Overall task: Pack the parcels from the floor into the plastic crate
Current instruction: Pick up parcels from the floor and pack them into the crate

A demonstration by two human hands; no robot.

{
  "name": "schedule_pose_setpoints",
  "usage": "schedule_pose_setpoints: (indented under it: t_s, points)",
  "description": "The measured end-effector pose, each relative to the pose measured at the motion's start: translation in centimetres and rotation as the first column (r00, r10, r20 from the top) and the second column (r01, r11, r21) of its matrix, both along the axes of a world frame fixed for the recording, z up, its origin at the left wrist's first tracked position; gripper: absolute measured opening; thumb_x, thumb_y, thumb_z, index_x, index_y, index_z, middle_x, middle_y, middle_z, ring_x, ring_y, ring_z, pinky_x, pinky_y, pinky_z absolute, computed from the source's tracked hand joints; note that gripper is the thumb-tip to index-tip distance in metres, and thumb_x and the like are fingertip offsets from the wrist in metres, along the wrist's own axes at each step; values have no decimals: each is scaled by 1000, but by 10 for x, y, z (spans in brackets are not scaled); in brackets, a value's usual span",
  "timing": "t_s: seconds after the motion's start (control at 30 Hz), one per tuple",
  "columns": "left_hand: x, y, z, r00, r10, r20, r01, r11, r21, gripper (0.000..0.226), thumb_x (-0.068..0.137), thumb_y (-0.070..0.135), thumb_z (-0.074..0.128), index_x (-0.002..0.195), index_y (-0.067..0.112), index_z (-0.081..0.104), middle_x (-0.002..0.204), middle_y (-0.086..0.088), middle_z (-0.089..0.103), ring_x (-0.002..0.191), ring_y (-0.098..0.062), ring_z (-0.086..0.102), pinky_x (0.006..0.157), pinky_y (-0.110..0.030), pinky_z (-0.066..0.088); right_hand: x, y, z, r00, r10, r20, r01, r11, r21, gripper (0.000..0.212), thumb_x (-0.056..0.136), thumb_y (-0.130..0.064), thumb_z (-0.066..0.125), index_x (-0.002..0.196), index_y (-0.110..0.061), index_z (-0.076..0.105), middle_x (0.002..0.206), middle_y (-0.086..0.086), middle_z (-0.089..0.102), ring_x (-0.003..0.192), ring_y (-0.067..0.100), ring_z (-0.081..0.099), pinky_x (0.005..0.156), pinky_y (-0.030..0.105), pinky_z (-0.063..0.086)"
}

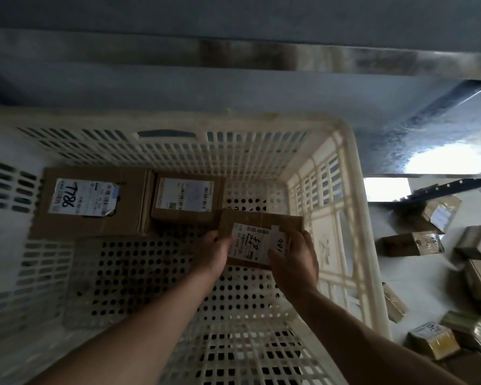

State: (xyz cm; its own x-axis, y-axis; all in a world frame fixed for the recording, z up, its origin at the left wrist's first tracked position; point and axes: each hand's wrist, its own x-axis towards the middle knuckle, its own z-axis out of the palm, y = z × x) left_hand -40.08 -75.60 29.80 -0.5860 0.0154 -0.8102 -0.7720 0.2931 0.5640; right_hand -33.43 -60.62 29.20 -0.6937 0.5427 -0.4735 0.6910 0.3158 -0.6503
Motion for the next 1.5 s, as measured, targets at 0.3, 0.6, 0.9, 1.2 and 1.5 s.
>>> schedule_pose_setpoints:
  t_s: [0.3,0.6,0.9,1.2,1.5]
  points:
    - [9,12,3,997,30,-73,-37,995,-98,29,88,27,63,116,22,56,102,5,63,92,-12,59,80,-32,49,-14,6,0,999,6,53,-3,998,-56,67,65,-35,62,128,-49,43,109,-22,44,104,14,57,83,43,59]
    - [-1,23,-10,997,71,-10,-71,995,-66,40,92,16,56,131,20,50,127,2,54,104,-14,51,85,-28,43,-16,0,-1,888,361,284,-417,893,170,77,84,-46,60,149,-39,18,164,-4,-2,147,25,13,115,50,30]
    - [10,26,-27,976,106,189,-93,993,-79,41,93,21,52,133,21,48,120,-6,60,106,-26,59,78,-36,52,1,-24,-9,892,128,433,-67,986,-152,34,80,-39,60,110,-27,53,93,-6,64,75,11,64,59,28,55]
    - [-7,36,-31,951,245,190,-267,958,101,27,94,12,51,119,22,58,113,-4,63,104,-22,59,79,-37,53,-31,-16,-1,959,140,246,-104,983,-154,56,75,-41,64,126,-41,41,117,-9,56,100,16,60,79,36,56]
    - [-35,39,-32,897,329,296,-361,931,60,21,100,27,50,118,19,55,114,-2,57,106,-23,59,69,-36,52,-48,-8,-9,987,79,140,-14,910,-414,49,83,-28,70,128,-34,52,124,-7,63,109,15,58,97,42,46]
